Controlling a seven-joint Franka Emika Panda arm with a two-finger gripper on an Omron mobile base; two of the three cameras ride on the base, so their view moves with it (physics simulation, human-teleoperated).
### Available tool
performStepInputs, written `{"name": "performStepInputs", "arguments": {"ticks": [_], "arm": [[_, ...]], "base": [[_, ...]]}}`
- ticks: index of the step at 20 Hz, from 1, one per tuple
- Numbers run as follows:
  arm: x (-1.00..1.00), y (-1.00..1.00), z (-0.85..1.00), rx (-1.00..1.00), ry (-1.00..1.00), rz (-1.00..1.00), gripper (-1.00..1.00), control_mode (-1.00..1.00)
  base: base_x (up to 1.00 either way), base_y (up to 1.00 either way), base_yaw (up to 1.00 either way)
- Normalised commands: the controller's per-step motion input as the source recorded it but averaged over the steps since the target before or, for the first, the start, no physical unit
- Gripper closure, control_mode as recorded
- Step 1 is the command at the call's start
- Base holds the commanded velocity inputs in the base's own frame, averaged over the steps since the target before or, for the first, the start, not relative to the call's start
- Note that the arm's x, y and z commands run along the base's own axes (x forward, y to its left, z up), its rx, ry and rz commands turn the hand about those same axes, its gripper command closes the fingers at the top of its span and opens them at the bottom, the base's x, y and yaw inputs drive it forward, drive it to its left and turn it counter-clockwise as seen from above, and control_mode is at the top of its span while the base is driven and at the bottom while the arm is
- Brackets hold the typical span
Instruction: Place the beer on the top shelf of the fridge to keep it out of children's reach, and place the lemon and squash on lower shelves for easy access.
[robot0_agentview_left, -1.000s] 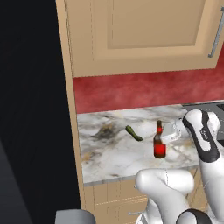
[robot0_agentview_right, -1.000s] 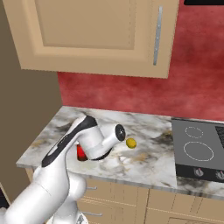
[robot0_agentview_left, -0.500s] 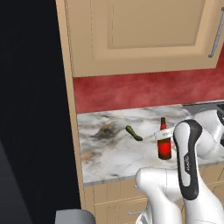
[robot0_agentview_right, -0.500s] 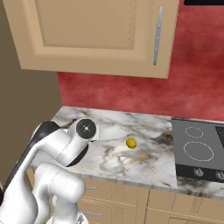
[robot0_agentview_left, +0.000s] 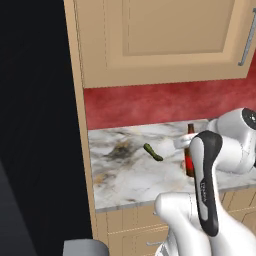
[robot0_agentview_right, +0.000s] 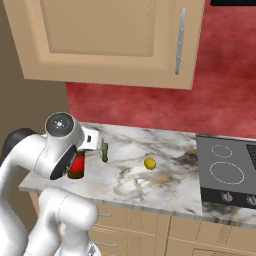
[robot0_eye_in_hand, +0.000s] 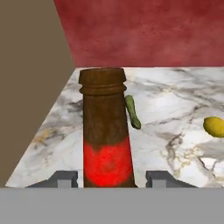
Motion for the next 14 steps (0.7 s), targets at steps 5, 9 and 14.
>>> {"name": "performStepInputs", "arguments": {"ticks": [5, 9, 14], "arm": [[-0.33, 0.00, 0.14, -0.05, 0.00, -0.06, 1.00, 1.00], [0.00, 0.00, 0.00, 0.00, 0.00, 0.00, 1.00, 1.00], [0.00, 0.00, 0.00, 0.00, 0.00, 0.00, 1.00, 1.00]], "base": [[-0.31, 0.00, -0.01], [-0.99, 0.00, 0.02], [-1.00, -0.03, 0.33]]}}
